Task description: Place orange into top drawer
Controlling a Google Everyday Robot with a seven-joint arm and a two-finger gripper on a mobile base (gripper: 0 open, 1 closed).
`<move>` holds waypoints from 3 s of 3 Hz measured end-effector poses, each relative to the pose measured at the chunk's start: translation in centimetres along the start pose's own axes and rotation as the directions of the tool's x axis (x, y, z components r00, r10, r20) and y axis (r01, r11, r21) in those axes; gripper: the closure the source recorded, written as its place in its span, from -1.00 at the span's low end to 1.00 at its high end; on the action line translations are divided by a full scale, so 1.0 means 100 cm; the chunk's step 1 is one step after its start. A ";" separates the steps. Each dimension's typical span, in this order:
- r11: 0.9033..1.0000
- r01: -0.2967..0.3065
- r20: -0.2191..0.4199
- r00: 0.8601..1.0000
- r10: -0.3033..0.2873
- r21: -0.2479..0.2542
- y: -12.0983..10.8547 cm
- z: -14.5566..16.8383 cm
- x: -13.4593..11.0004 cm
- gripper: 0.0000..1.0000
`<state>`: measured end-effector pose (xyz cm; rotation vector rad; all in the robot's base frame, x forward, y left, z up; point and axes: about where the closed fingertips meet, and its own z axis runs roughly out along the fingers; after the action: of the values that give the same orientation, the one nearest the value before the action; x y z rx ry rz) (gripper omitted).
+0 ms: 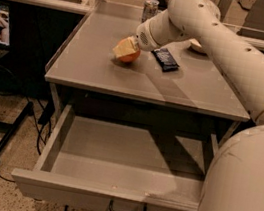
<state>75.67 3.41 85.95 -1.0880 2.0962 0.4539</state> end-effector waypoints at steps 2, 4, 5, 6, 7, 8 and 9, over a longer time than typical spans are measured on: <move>0.995 0.102 0.125 0.987 -0.100 -0.009 0.037 -0.072 -0.015 1.00; 0.996 0.080 0.266 0.960 -0.084 0.028 0.105 -0.123 0.026 1.00; 0.998 0.045 0.320 0.946 -0.057 0.046 0.144 -0.133 0.051 1.00; 0.998 0.004 0.347 0.937 -0.028 0.069 0.174 -0.143 0.075 1.00; 0.996 -0.013 0.349 0.937 -0.018 0.086 0.173 -0.153 0.083 1.00; 0.996 -0.014 0.350 0.936 -0.020 0.094 0.174 -0.151 0.080 1.00; 0.992 -0.055 0.338 0.941 0.013 0.115 0.170 -0.139 0.099 1.00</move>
Offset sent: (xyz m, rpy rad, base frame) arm -0.1129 -0.0376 0.0807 0.1165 -0.2021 0.1041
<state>51.99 -0.45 87.79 -0.8375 1.8165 0.4835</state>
